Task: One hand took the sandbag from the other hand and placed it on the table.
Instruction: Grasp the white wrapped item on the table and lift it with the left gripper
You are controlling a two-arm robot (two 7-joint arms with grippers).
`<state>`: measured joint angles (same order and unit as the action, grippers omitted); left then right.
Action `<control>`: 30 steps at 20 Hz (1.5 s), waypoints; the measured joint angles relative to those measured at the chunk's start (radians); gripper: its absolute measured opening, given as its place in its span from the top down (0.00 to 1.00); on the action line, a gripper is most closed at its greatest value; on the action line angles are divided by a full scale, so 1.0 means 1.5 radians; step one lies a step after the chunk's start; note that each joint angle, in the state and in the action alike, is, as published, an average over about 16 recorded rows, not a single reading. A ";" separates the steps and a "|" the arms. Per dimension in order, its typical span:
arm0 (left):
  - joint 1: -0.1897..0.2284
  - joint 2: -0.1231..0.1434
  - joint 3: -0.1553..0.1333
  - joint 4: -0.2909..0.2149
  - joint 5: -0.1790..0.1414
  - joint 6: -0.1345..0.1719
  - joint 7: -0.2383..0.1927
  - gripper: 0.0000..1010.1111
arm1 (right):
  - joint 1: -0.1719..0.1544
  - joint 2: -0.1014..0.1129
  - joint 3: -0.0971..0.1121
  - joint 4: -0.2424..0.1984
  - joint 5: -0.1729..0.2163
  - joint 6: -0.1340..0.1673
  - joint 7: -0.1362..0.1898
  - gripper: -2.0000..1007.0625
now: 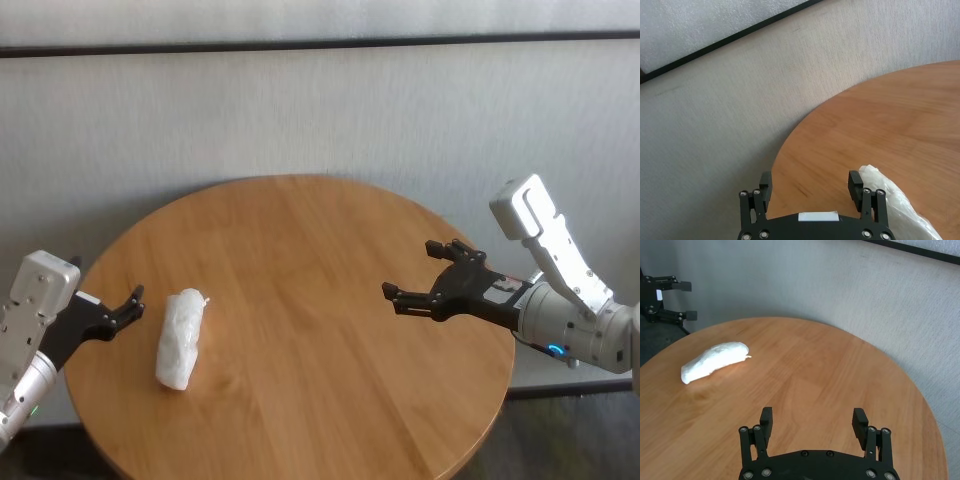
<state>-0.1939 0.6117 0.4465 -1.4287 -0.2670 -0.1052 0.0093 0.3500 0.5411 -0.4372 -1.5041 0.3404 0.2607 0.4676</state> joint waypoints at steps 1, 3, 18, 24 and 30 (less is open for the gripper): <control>0.002 0.003 -0.002 -0.007 -0.005 0.007 -0.005 0.01 | 0.000 0.000 0.000 0.000 0.000 0.000 0.000 0.01; 0.007 0.010 -0.006 -0.025 -0.016 0.026 -0.017 0.01 | 0.000 0.000 0.000 0.000 0.000 0.000 0.000 0.01; 0.017 0.052 -0.021 -0.217 -0.124 0.365 -0.095 0.01 | 0.000 0.000 0.000 0.000 0.000 0.000 0.000 0.01; -0.005 0.005 -0.007 -0.231 -0.124 0.488 -0.056 0.01 | 0.000 0.000 0.000 0.000 0.000 0.000 0.000 0.01; -0.027 -0.058 0.000 -0.207 -0.108 0.553 -0.005 0.01 | 0.000 0.000 0.000 0.000 0.000 0.000 0.000 0.01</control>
<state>-0.2348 0.5244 0.4470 -1.7397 -0.4293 0.7241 0.0021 0.3500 0.5411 -0.4372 -1.5041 0.3404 0.2607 0.4676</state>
